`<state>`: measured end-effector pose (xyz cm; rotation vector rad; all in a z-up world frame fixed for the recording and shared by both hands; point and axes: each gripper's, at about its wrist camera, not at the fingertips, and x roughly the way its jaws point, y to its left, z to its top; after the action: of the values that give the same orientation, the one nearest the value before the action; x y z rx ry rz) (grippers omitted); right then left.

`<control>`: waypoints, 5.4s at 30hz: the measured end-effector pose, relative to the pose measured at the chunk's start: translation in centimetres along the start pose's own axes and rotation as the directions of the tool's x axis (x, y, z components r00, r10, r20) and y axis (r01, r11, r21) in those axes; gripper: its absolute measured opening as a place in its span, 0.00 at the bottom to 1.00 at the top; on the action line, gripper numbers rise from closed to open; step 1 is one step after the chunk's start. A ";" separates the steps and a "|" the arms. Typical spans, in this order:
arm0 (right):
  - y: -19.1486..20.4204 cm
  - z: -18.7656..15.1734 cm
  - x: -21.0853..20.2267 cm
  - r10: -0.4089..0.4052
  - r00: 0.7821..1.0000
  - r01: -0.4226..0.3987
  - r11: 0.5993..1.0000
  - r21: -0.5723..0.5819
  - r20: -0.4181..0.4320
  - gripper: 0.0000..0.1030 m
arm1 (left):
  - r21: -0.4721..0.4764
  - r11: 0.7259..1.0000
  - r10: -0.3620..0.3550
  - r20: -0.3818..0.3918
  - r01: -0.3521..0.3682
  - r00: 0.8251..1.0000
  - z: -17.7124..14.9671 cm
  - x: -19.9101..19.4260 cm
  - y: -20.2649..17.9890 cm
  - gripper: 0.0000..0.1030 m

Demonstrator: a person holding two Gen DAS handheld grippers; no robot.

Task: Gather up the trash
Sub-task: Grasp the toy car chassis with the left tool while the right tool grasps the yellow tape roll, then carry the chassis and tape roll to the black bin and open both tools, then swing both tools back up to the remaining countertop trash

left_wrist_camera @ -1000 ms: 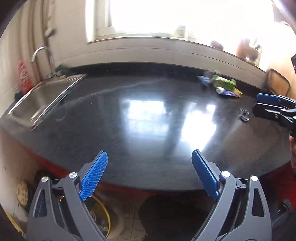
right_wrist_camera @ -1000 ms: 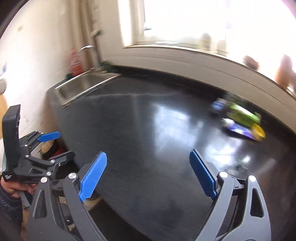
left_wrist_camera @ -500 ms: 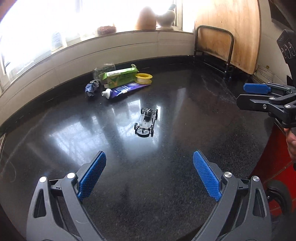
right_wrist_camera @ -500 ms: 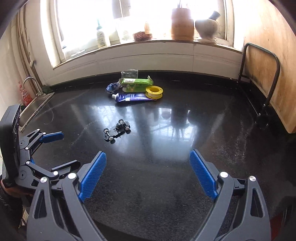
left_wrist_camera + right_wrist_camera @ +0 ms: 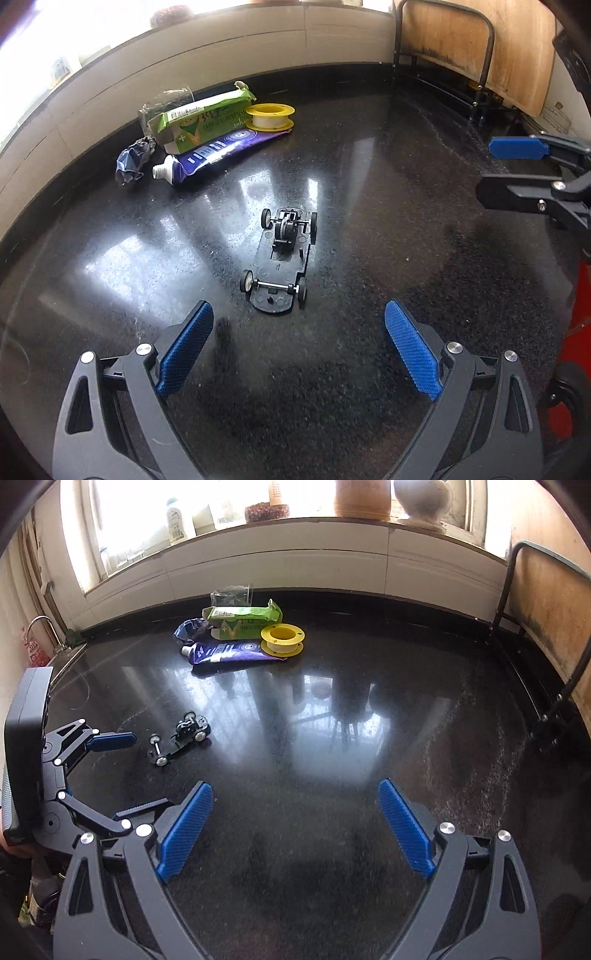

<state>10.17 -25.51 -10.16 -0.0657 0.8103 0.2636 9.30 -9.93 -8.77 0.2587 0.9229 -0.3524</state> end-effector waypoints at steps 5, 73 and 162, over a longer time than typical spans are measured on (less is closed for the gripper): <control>-0.4 4.8 4.5 0.023 0.999 -0.023 1.000 -0.007 -0.022 0.86 | -0.003 0.999 -0.037 0.023 0.037 0.999 1.4 0.9 0.5 0.85; 21.6 1.0 -2.9 0.243 0.969 -0.233 0.955 -0.182 0.036 0.53 | -0.374 0.902 0.278 0.118 -0.217 0.953 -10.8 -17.2 10.8 0.35; 6.1 -1.1 -6.9 0.088 0.989 -0.087 0.996 -0.017 0.115 0.82 | -0.163 0.985 0.090 0.168 -0.062 0.982 -6.3 -12.3 4.9 0.88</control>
<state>3.24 -21.24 -5.70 -0.0261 0.6968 0.3523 -0.14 -0.84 -2.08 0.1161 0.7603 -0.2260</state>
